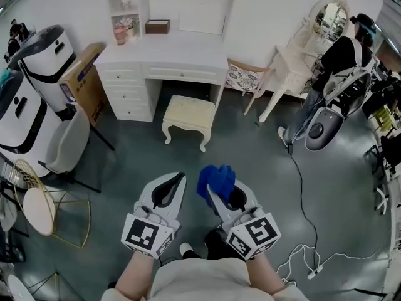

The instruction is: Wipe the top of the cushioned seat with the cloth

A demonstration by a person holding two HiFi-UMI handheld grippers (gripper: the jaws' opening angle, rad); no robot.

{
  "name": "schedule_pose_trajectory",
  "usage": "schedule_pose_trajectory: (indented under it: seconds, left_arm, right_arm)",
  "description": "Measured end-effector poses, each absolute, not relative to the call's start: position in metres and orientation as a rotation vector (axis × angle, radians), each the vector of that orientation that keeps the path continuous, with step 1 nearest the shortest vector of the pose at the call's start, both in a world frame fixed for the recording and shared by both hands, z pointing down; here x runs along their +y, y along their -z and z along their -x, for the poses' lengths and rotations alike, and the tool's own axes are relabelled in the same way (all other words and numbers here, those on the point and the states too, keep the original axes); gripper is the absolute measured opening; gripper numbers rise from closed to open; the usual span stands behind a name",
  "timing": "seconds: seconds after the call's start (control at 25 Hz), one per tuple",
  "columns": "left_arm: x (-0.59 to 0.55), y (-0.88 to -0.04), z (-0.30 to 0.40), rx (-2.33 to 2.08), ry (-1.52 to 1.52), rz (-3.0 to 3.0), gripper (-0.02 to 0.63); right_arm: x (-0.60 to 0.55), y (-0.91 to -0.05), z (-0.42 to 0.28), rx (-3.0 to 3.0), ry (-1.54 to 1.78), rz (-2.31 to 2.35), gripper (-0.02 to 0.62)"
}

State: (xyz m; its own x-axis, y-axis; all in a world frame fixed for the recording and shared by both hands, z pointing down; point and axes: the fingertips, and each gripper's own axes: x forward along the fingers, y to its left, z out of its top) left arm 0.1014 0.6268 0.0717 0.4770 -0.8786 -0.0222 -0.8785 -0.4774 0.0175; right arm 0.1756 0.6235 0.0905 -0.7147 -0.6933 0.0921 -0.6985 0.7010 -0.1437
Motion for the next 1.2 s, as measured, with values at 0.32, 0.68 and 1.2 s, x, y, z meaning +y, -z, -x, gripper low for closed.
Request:
schedule_pose_trajectory:
  seconds: [0.32,0.68,1.2]
  left_arm:
    - [0.569,-0.069,-0.100,-1.645,0.063,-2.685,-0.002]
    - [0.482,-0.058,-0.091,-1.748,0.075,-2.643,-0.002]
    - [0.387,-0.049,-0.113,-1.856,0.085,-2.605,-0.002]
  right_arm:
    - [0.564,-0.087,-0.180,-2.869,-0.219,-1.155,0.124]
    - [0.473,-0.076,-0.168,-2.923,-0.203,-1.034,0.124]
    - [0.371,-0.073,-0.188,-2.971,-0.219,-0.936,0.124]
